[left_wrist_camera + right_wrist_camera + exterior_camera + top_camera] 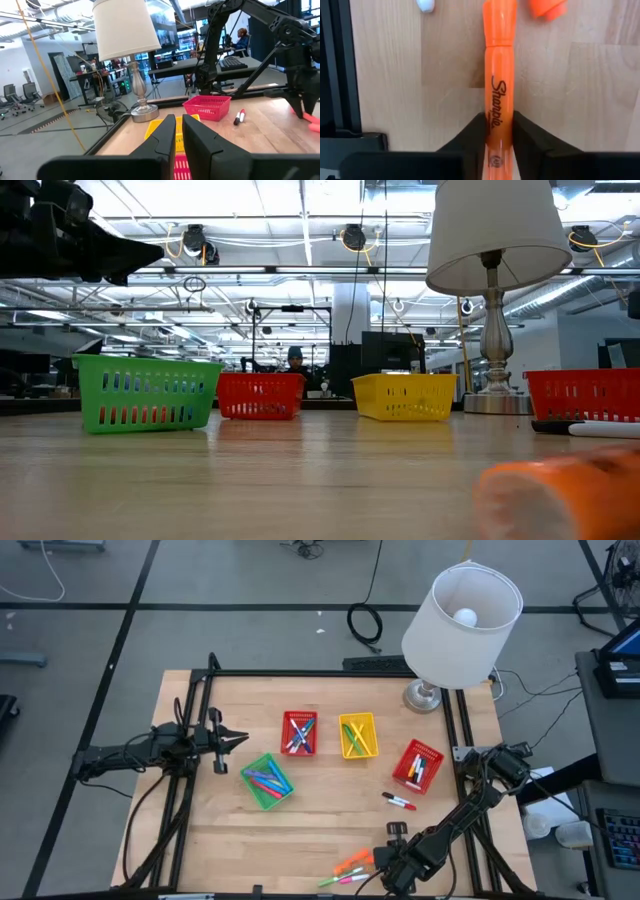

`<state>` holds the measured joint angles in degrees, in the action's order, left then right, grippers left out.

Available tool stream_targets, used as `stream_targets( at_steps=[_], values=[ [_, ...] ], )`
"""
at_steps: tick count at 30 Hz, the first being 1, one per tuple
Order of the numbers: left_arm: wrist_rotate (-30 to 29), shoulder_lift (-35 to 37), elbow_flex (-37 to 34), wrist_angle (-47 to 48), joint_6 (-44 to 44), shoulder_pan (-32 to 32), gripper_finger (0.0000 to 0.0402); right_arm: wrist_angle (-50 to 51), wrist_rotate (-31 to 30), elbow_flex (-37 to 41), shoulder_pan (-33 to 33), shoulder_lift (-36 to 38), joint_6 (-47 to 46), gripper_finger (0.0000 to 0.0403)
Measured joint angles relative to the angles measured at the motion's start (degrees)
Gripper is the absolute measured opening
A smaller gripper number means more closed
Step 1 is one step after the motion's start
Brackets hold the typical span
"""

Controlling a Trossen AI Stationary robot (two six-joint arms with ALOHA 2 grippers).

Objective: Pick & Place Markers
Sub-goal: Put the right orange highlighter into the green bin

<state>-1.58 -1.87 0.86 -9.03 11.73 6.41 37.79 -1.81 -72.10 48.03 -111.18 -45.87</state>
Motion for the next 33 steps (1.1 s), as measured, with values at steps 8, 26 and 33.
stream_targets(
  at_steps=[8, 26, 33],
  values=[
    [0.0, 0.0, 0.0, 0.0, 0.0, 0.0, 0.0042, 2.8, 0.2, 0.2, 0.0, 2.4, 0.5, 0.0046],
    [0.0, 0.0, 0.0, 0.6, -1.7, 0.0, 0.0042, 7.5, -11.5, -0.4, -0.1, 19.1, 0.1, 0.0047],
    [0.0, 0.0, 0.0, 0.8, -3.2, 0.0, 0.0042, 10.4, -13.5, -7.4, -1.8, 21.0, 7.3, 0.0047]
  ],
)
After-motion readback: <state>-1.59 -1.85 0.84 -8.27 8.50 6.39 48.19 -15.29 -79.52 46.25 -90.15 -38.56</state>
